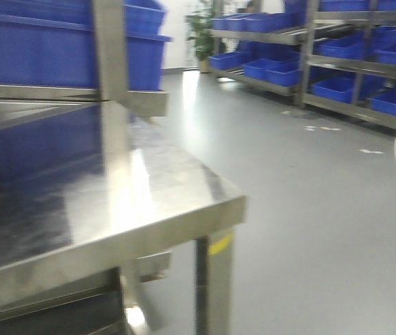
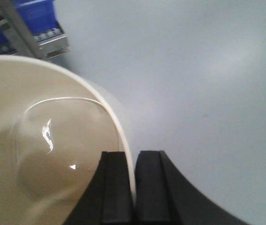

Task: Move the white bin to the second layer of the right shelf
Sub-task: 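Turn the base away from the table holding the bin, then drive forward along the yellow floor line carrying the bin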

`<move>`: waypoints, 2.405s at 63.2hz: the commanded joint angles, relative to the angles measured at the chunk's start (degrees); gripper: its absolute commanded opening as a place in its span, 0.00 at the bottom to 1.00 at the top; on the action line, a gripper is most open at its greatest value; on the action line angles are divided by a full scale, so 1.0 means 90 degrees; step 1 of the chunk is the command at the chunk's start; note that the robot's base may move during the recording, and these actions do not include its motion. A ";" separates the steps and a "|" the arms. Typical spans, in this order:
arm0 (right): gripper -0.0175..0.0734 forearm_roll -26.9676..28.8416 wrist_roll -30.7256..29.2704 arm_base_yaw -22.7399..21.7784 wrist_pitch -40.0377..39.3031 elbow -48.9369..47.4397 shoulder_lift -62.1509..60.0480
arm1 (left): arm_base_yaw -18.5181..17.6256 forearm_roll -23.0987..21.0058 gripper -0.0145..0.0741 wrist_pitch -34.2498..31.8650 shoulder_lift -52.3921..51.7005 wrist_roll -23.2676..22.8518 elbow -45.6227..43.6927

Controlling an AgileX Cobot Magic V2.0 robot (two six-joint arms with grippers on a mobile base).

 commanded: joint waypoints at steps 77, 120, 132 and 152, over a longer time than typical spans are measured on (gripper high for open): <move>0.27 -0.0002 0.0010 -0.0024 -0.0504 -0.0186 -0.0004 | -0.0040 -0.0033 0.26 -0.0529 -0.0097 -0.0034 0.0174; 0.27 -0.0002 0.0010 -0.0024 -0.0504 -0.0186 -0.0004 | -0.0040 -0.0033 0.26 -0.0529 -0.0097 -0.0034 0.0174; 0.27 -0.0002 0.0010 -0.0024 -0.0496 -0.0186 -0.0004 | -0.0040 -0.0033 0.26 -0.0529 -0.0097 -0.0034 0.0174; 0.27 -0.0002 0.0010 -0.0024 -0.0484 -0.0186 -0.0004 | -0.0040 -0.0033 0.26 -0.0529 -0.0097 -0.0034 0.0174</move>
